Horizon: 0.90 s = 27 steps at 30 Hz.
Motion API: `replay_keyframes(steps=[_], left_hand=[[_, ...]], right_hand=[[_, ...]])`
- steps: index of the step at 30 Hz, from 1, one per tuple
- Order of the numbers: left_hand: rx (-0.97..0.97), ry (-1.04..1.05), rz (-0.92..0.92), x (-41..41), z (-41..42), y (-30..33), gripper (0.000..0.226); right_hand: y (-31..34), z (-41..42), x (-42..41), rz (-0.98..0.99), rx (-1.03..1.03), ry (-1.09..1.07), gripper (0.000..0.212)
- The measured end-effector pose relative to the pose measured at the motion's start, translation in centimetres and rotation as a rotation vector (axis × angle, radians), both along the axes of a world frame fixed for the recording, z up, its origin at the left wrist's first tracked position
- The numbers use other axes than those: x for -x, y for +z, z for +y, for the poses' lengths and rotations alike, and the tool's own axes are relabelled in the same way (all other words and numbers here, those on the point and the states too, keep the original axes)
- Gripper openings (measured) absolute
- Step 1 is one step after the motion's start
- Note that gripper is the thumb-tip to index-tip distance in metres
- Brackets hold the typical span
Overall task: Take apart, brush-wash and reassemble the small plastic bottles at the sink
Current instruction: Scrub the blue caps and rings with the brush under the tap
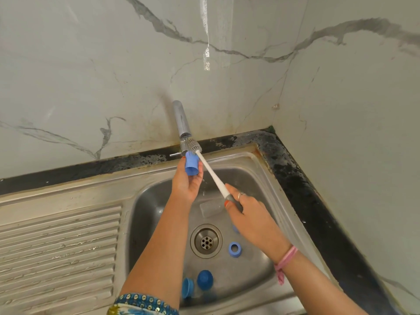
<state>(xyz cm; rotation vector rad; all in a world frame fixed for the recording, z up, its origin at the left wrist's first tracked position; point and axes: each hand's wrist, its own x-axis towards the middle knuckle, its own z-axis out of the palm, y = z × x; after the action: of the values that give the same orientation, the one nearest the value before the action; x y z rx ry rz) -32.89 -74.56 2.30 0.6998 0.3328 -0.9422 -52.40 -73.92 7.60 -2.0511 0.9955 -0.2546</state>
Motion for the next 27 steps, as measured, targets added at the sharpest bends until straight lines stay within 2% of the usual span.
replay_keyframes(steps=[5, 11, 16, 22, 24, 27], left_hand=[[-0.055, 0.106, 0.040, -2.3, 0.1, -0.9, 0.027], [-0.097, -0.039, -0.079, -1.5, 0.0, -1.0, 0.024], [-0.115, 0.079, -0.013, -3.3, -0.1, -0.7, 0.026], [-0.195, -0.132, -0.138, -2.0, 0.1, 0.0, 0.020], [-0.237, -0.209, -0.206, -1.8, 0.2, 0.2, 0.018], [-0.213, -0.220, -0.288, -2.0, 0.5, 0.0, 0.024]], right_hand=[[-0.1, 3.1, 1.3, 0.022, 0.041, 0.072, 0.049], [-0.5, -0.1, -0.2, -0.090, -0.114, 0.001, 0.046], [0.1, 1.3, 1.2, -0.080, -0.151, 0.081, 0.043], [0.1, -1.0, 0.7, -0.153, -0.299, -0.048, 0.043], [0.3, -0.8, 0.7, -0.146, -0.262, -0.015, 0.043], [0.3, 0.5, 1.3, -0.061, -0.054, 0.055, 0.045]])
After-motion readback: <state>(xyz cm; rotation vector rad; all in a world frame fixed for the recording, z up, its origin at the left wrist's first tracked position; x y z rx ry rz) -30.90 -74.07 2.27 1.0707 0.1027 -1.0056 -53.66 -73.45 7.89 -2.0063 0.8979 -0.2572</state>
